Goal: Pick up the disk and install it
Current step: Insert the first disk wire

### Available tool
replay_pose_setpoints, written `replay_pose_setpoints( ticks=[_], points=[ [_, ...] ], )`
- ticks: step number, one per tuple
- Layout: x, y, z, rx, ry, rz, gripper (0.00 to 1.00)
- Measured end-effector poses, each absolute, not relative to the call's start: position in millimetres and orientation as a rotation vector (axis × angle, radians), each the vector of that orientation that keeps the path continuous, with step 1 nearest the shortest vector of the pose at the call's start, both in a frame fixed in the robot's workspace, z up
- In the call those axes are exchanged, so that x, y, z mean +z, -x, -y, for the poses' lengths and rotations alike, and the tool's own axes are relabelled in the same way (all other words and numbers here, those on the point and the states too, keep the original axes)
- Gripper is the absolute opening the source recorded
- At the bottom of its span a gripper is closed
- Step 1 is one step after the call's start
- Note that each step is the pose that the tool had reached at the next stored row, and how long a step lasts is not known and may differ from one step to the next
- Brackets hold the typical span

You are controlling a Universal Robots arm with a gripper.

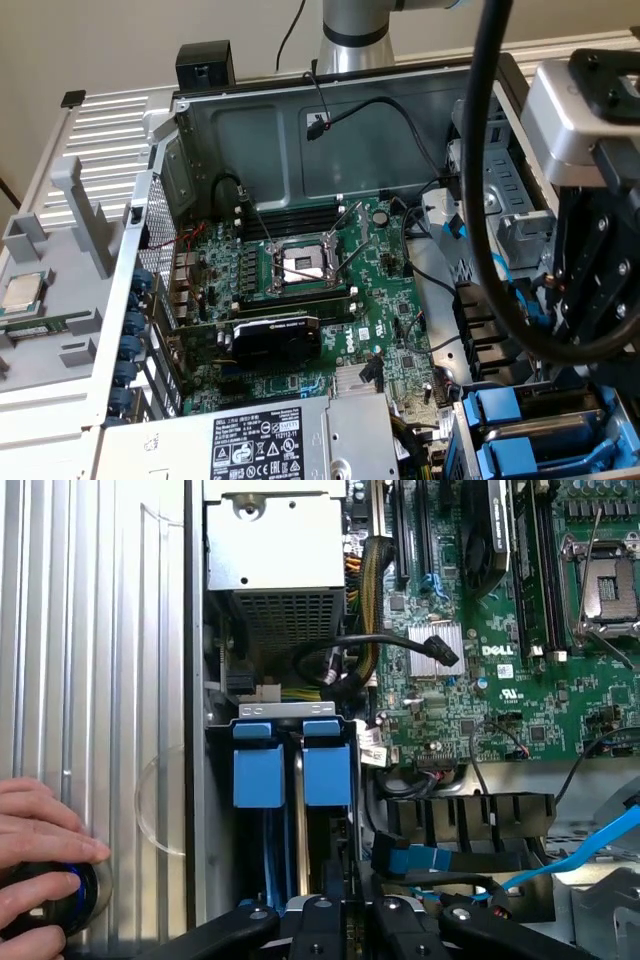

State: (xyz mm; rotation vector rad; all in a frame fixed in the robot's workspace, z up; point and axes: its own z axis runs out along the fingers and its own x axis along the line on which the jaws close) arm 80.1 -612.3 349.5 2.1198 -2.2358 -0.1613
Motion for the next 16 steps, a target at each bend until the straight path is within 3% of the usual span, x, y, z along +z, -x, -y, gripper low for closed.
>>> replay_pose_setpoints(
  ticks=[16],
  points=[
    [346.2, -77.5, 613.8, -0.156, -2.128, 2.243, 0.17]
  ],
)
